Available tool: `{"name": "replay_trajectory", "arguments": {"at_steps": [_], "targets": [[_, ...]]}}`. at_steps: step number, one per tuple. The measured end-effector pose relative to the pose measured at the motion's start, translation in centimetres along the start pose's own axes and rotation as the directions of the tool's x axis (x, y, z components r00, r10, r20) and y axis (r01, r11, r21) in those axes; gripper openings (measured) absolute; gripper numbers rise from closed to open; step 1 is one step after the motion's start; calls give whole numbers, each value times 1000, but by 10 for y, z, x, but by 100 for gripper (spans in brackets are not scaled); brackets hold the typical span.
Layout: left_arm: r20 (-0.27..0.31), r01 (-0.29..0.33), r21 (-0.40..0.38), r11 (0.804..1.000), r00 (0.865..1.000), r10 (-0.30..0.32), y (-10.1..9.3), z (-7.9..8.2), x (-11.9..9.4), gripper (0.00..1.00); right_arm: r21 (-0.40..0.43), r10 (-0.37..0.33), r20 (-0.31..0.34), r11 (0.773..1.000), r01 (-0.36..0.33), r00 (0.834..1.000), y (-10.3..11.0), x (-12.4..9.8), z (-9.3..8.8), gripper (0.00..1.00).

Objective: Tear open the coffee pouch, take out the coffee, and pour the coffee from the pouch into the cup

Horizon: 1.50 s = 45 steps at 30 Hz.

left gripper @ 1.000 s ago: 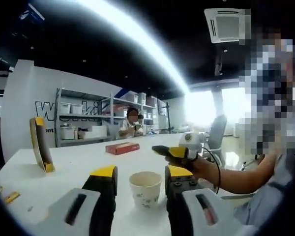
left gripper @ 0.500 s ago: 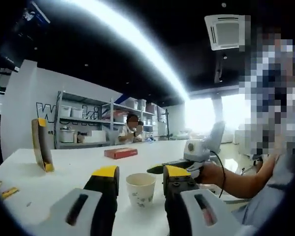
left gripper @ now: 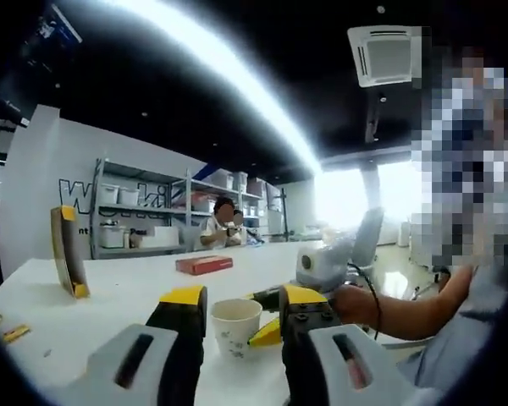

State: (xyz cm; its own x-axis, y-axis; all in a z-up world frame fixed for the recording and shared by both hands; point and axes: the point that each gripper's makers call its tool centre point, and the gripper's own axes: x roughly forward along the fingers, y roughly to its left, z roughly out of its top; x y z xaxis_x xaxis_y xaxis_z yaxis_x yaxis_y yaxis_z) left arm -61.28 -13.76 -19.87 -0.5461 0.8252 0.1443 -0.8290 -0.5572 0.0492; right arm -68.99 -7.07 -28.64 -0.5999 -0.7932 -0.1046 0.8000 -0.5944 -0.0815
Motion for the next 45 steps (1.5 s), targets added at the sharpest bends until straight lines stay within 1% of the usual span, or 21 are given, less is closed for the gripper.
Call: {"name": "replay_trajectory", "arguments": {"at_steps": [2, 6, 16, 25, 31, 37, 38, 40, 43, 45], "targets": [[-2, -5, 6, 1000, 1000, 5, 1, -1, -1, 36, 7, 3, -21, 1000, -3, 1000, -3, 3, -5, 53], [-8, -3, 8, 1000, 1000, 3, 0, -3, 0, 36, 29, 14, -16, 999, -13, 1000, -4, 4, -4, 49], [-1, 3, 10, 1000, 1000, -3, -4, -1, -1, 37, 39, 32, -14, 999, -32, 999, 3, 3, -4, 47], [-4, -9, 11, 1000, 1000, 9, 0, -2, -3, 37, 37, 31, -12, 999, -31, 999, 9, 1, -3, 43], [-6, -11, 13, 1000, 1000, 11, 0, -2, -2, 37, 33, 19, 14, 999, -20, 1000, 5, -3, 2, 42], [-6, -9, 15, 1000, 1000, 9, 0, -2, -2, 37, 13, -23, 32, 1000, 22, 999, -24, -10, 16, 42], [-5, -8, 15, 1000, 1000, 8, 0, -2, -2, 37, 11, -36, 38, 999, 36, 999, -35, -13, 21, 42], [-6, -6, 13, 1000, 1000, 7, 0, -2, -1, 37, 12, -52, 43, 999, 52, 998, -48, -18, 29, 42], [-9, -5, 12, 1000, 1000, 5, 0, -3, 1, 37, 26, -89, 70, 996, 87, 994, -86, -31, 50, 41], [-9, -3, 11, 1000, 1000, 3, -1, -3, 1, 37, 34, -111, 96, 993, 109, 989, -104, -40, 63, 41]]}}
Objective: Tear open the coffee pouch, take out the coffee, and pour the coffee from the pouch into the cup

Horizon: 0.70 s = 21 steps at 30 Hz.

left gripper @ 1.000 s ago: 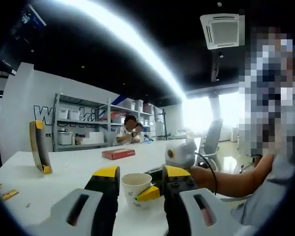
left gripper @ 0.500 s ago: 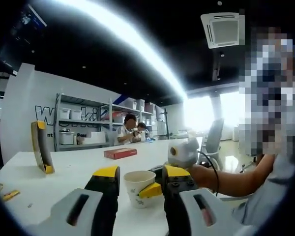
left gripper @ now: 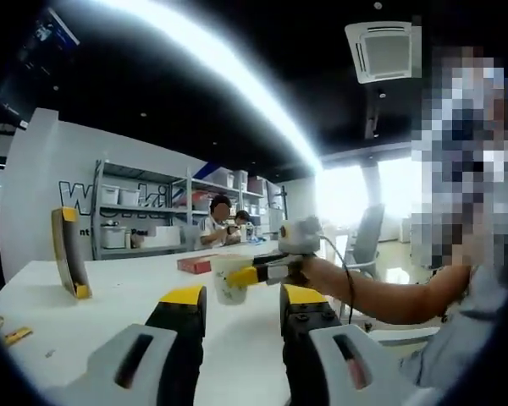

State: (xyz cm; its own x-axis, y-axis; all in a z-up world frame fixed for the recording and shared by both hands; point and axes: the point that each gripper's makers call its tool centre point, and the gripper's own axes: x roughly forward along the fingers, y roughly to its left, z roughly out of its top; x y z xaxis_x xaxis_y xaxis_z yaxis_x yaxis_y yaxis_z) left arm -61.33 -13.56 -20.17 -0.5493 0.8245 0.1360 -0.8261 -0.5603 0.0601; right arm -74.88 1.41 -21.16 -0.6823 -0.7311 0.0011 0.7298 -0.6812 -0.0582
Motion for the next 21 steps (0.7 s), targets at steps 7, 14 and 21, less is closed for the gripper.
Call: {"name": "replay_trajectory", "arguments": {"at_steps": [7, 14, 21], "targets": [[2, 3, -2, 1000, 1000, -3, 0, 1, 1, 37, -24, -174, 76, 984, 176, 982, -89, -25, 39, 41], [-10, 5, -5, 1000, 1000, -5, 1, -4, 6, 37, -28, -340, 70, 939, 342, 938, -177, -46, 42, 41], [-29, 9, -2, 1000, 1000, -9, -1, -11, 13, 37, 15, -463, 31, 886, 463, 886, -275, -54, 28, 41]]}}
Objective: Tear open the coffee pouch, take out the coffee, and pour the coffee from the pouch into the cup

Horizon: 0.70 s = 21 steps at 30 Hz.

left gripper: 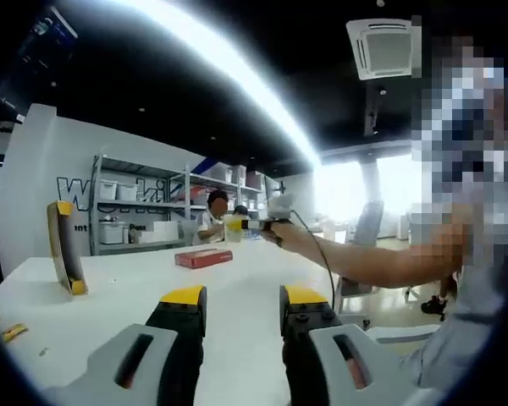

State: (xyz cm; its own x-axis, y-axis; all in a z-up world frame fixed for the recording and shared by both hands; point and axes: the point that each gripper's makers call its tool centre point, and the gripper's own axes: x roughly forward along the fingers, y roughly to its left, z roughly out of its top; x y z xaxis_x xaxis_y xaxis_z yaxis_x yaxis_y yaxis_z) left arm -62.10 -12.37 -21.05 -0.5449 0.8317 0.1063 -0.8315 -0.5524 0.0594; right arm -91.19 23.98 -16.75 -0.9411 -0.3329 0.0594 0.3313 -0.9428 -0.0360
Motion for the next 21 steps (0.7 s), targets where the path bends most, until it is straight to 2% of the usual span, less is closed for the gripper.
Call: {"name": "replay_trajectory", "arguments": {"at_steps": [5, 7, 13, 17, 21], "targets": [[-15, -7, 6, 1000, 1000, 7, 3, -4, 4, 37, 5, -74, -50, 997, 75, 996, -48, 20, -25, 41], [-15, -12, 3, 1000, 1000, 12, 5, -6, 6, 37, -23, -113, -75, 994, 111, 991, -68, 25, -37, 41], [-39, 2, -8, 1000, 999, -2, 7, -18, 13, 36, -20, -181, -115, 983, 180, 977, -111, 33, -67, 41], [-34, 4, -14, 1000, 999, -5, 12, -18, 14, 36, -33, -194, -132, 981, 192, 972, -129, 36, -81, 42], [-26, -10, -31, 999, 1000, 9, 18, -21, 13, 36, -5, -206, -146, 978, 207, 968, -140, 35, -91, 41]]}}
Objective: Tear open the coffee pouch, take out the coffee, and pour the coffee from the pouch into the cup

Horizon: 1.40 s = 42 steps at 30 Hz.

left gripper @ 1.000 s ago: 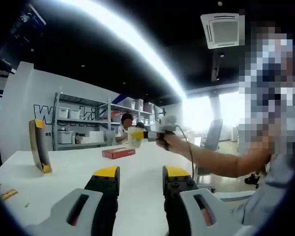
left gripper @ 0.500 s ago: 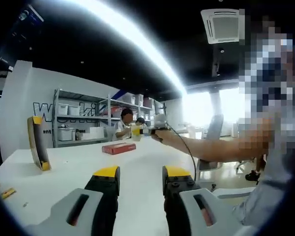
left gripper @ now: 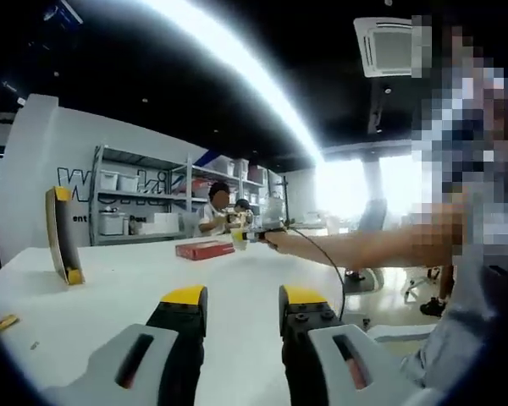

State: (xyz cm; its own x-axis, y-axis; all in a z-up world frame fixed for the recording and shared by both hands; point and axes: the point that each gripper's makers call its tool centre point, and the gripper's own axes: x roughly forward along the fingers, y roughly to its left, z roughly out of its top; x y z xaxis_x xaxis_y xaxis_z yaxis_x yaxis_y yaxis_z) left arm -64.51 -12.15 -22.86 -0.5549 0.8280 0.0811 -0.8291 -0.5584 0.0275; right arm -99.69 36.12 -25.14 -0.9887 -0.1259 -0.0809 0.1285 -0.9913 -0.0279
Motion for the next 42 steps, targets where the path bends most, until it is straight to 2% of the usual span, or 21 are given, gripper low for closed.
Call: {"name": "replay_trajectory", "arguments": {"at_steps": [2, 6, 9, 14, 22, 24, 26, 29, 31, 33, 34, 35, 37, 38, 40, 42], "targets": [[-2, -3, -9, 1000, 1000, 3, 2, -3, 0, 36, 14, 0, -4, 1000, 0, 1000, -2, 2, -6, 41], [-19, -6, -15, 1000, 1000, 6, 5, -10, 1, 36, -13, -23, -19, 1000, 23, 1000, -9, 9, -19, 41], [-27, -3, -11, 1000, 1000, 3, 5, -12, 2, 36, -18, -24, -48, 1000, 23, 999, -12, 14, -30, 42], [-18, -8, -12, 1000, 1000, 8, 7, -9, 1, 35, 7, -38, -52, 999, 39, 998, -12, 15, -40, 43], [-25, -13, -14, 1000, 1000, 12, 9, -12, 3, 36, -10, -59, -59, 998, 59, 996, -18, 16, -39, 49], [-38, -28, -6, 1000, 999, 27, 10, -13, 4, 36, 10, -66, -111, 998, 67, 992, -19, 11, -44, 54], [-56, -65, -8, 998, 996, 64, 16, -16, 3, 38, 0, -60, -120, 998, 61, 991, -17, 6, -40, 58], [-60, -87, -23, 996, 995, 86, 19, -17, 2, 41, 26, -54, -106, 998, 57, 993, -13, -9, -26, 61], [-59, -98, -27, 995, 994, 96, 19, -15, 2, 43, 67, -27, -44, 997, 29, 999, -3, -22, -9, 61], [-63, -139, -9, 990, 988, 138, 24, -13, -1, 47, 155, 43, 36, 987, -48, 998, 21, -45, 12, 63], [-62, -160, 10, 987, 985, 160, 27, -12, -3, 49, 162, 67, 50, 984, -74, 997, 29, -53, 17, 64], [-58, -172, 31, 985, 983, 173, 29, -9, -5, 50, 165, 87, 61, 982, -96, 994, 42, -70, 25, 65], [-52, -189, 54, 981, 980, 191, 29, -4, -9, 51, 117, 117, 110, 985, -129, 987, 62, -92, 39, 66], [-46, -195, 65, 979, 979, 198, 28, -1, -11, 50, 97, 121, 112, 986, -132, 986, 72, -107, 43, 66], [-42, -199, 79, 977, 978, 203, 25, 4, -14, 50, 57, 143, 168, 986, -154, 975, 93, -136, 59, 66], [-30, -193, 86, 977, 980, 196, 18, 9, -18, 51, 15, 141, 186, 989, -146, 972, 110, -164, 62, 65]]}}
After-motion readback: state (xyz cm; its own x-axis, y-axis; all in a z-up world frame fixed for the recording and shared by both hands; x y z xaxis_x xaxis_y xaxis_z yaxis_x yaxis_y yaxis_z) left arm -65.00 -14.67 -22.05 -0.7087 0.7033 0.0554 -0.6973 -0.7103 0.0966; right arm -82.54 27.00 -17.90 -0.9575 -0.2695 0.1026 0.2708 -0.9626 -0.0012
